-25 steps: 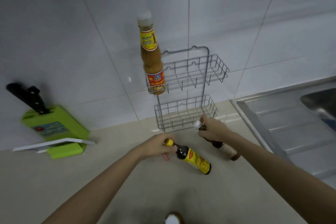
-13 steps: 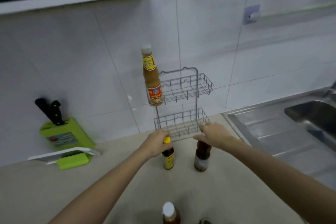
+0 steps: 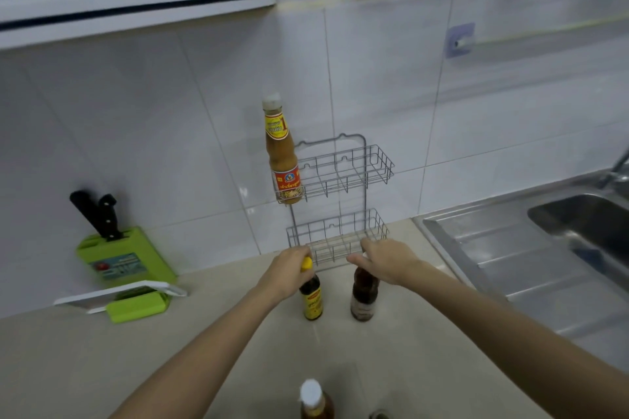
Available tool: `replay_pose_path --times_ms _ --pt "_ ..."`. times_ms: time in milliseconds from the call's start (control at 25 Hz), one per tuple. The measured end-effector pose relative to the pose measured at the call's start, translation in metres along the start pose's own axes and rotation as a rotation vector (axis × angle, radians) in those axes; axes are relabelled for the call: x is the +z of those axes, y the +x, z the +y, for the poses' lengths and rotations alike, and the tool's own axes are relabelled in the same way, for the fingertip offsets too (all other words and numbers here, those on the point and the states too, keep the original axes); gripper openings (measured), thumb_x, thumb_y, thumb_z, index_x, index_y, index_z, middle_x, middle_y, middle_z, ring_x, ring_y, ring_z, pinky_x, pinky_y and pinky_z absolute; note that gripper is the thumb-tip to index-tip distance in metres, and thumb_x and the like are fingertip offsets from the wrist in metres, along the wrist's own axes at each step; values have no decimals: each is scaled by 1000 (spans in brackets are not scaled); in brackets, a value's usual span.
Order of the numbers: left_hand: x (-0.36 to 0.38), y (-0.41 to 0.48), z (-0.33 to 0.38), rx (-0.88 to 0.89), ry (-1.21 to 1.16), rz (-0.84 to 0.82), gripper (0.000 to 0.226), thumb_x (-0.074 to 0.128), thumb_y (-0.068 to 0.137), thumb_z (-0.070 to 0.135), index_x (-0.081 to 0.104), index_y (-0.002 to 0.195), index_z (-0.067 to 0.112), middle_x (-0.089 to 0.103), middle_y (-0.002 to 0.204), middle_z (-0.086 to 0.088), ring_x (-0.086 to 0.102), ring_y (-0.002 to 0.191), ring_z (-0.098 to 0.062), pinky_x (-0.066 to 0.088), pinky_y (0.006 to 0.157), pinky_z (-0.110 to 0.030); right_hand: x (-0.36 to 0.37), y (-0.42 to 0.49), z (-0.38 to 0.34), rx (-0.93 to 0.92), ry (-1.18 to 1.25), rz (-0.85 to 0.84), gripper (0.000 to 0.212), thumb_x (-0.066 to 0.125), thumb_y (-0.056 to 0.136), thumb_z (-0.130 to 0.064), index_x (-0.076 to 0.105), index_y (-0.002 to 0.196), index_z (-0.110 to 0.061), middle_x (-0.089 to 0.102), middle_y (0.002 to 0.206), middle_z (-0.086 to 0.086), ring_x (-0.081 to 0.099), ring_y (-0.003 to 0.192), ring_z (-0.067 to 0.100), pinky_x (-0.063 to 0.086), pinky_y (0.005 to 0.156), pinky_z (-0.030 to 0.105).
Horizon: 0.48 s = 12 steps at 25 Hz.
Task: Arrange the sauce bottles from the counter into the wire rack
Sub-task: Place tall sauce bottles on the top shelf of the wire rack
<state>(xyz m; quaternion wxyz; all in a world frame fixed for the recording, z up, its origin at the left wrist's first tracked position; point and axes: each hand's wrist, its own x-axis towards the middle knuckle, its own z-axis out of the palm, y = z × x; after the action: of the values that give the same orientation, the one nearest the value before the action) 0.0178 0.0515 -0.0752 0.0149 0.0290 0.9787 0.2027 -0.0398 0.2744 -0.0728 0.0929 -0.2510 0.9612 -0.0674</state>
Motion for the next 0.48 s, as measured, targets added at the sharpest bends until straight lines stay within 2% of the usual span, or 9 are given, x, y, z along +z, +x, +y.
replay_pose_path --times_ms 120,200,320,400,480 --pt "3 1 3 -6 -41 21 21 65 85 18 54 103 18 64 104 -6 60 92 -24 51 74 -35 -5 3 -10 -9 203 -213 32 38 84 -49 43 98 -20 58 81 6 64 54 25 50 40 30" --pt "-1 2 0 -37 -96 33 18 66 85 16 55 100 17 67 99 -8 63 86 -26 56 75 -40 -12 6 -14 24 281 -242 23 41 84 -43 41 97 -24 60 75 5 64 46 22 50 38 26" --pt "-18 1 -2 -50 -210 41 15 64 86 12 59 100 12 69 94 -13 67 78 -28 58 75 -44 -18 6 -16 72 263 -119 22 39 89 -40 41 100 -21 62 84 7 62 43 24 49 50 28" --pt "-44 5 6 -3 -246 81 15 65 87 14 60 101 13 68 88 -10 65 68 -20 58 67 -30 -32 7 -16 78 228 40 28 39 90 -40 46 102 -16 65 85 11 63 49 28 48 55 32" --pt "-79 14 20 52 -253 117 18 66 86 15 61 103 13 66 82 -6 62 61 -12 51 56 -12 -63 12 -16 55 233 221 32 42 89 -41 50 103 -13 66 82 11 56 51 25 45 55 32"
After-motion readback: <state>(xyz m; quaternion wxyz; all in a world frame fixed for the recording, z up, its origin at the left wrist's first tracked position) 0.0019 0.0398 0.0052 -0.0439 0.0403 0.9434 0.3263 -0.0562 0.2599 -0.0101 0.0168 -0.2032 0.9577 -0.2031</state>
